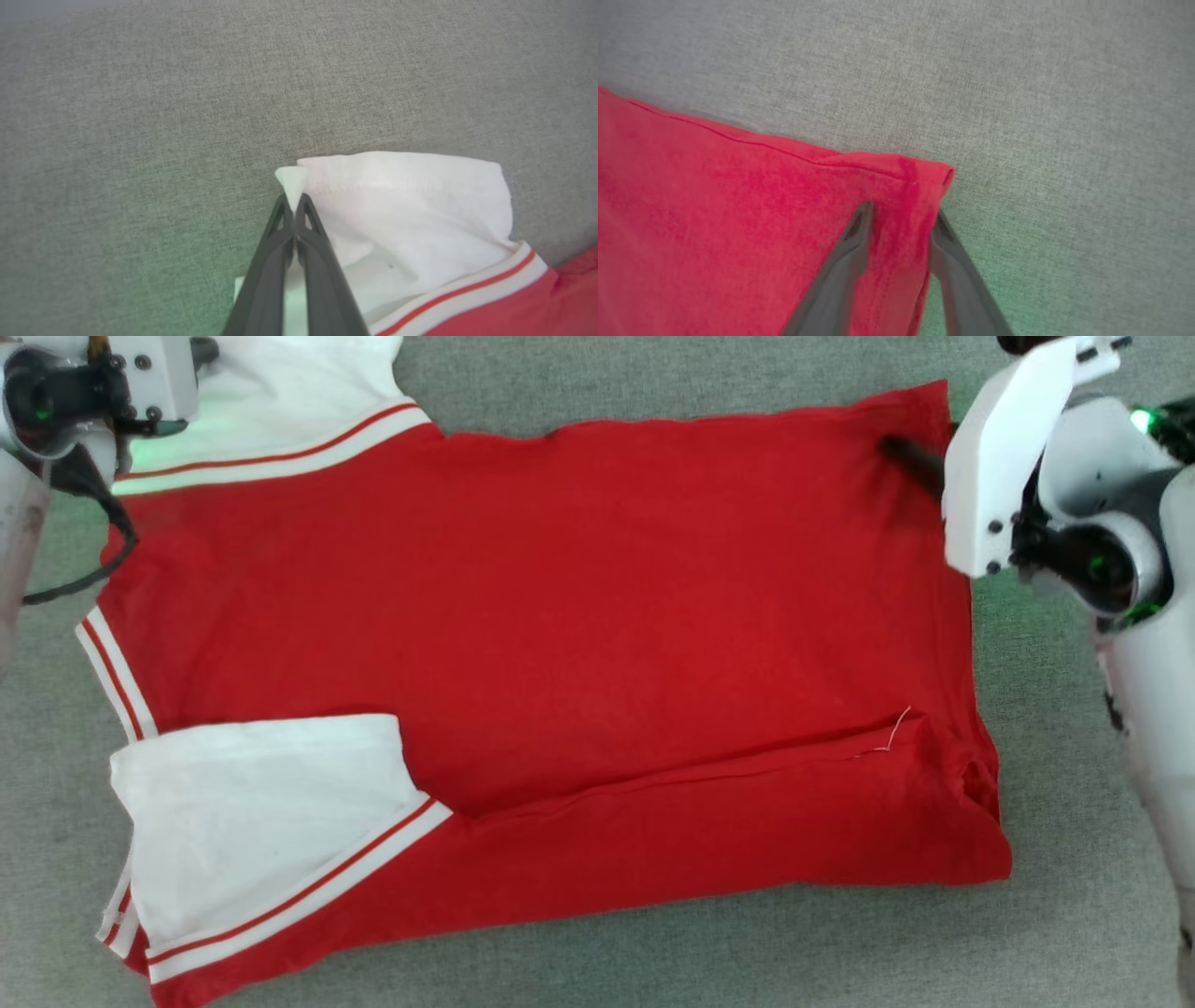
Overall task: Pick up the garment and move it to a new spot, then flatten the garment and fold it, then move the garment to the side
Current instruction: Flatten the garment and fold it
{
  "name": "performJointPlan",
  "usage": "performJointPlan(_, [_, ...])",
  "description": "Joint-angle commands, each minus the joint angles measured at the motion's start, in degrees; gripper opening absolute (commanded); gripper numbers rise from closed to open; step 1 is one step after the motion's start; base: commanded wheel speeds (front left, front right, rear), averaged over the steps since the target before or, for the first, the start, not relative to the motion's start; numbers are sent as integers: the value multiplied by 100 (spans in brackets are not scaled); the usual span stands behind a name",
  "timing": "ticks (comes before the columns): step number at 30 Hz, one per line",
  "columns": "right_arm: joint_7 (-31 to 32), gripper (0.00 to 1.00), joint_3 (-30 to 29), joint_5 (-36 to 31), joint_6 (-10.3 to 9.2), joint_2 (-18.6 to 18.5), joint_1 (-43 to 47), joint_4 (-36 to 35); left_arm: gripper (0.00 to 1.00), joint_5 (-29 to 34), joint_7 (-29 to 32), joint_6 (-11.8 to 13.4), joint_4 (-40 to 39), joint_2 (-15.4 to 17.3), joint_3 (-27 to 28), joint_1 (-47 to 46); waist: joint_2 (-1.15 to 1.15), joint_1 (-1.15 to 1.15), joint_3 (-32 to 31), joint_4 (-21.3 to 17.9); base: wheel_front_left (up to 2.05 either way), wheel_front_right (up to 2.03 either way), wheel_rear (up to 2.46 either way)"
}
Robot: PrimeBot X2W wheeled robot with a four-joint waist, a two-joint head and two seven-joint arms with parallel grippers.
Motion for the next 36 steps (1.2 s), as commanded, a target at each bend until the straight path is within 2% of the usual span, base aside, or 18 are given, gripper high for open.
performJointPlan(1, [-8,0,46,77,-4,-21,-40,126,0,-6,-40,-41,29,-25,-7,-51,0,0,2,3,0,0,0])
performJointPlan(8, [-280,0,278,315,-4,-208,-432,506,0,-13,-391,-153,148,-89,50,-145,0,0,-79,51,0,0,0])
performJointPlan(14, [-677,0,500,558,-4,-454,-420,612,0,-143,-534,-253,142,-94,127,-106,0,0,-267,159,0,0,0])
performJointPlan(25, [-1195,0,1013,1145,-4,-1169,229,122,0,-466,-475,-321,-468,204,178,438,0,0,-750,443,0,0,0])
performJointPlan(31, [-1315,0,1091,1414,-4,-1535,818,-287,0,-579,-361,-86,-1241,511,158,1054,0,0,-1076,609,0,0,0])
performJointPlan(36, [-1293,0,997,1588,-4,-1780,1366,-619,0,-748,-295,343,-2245,857,174,1764,0,0,-1337,734,0,0,0])
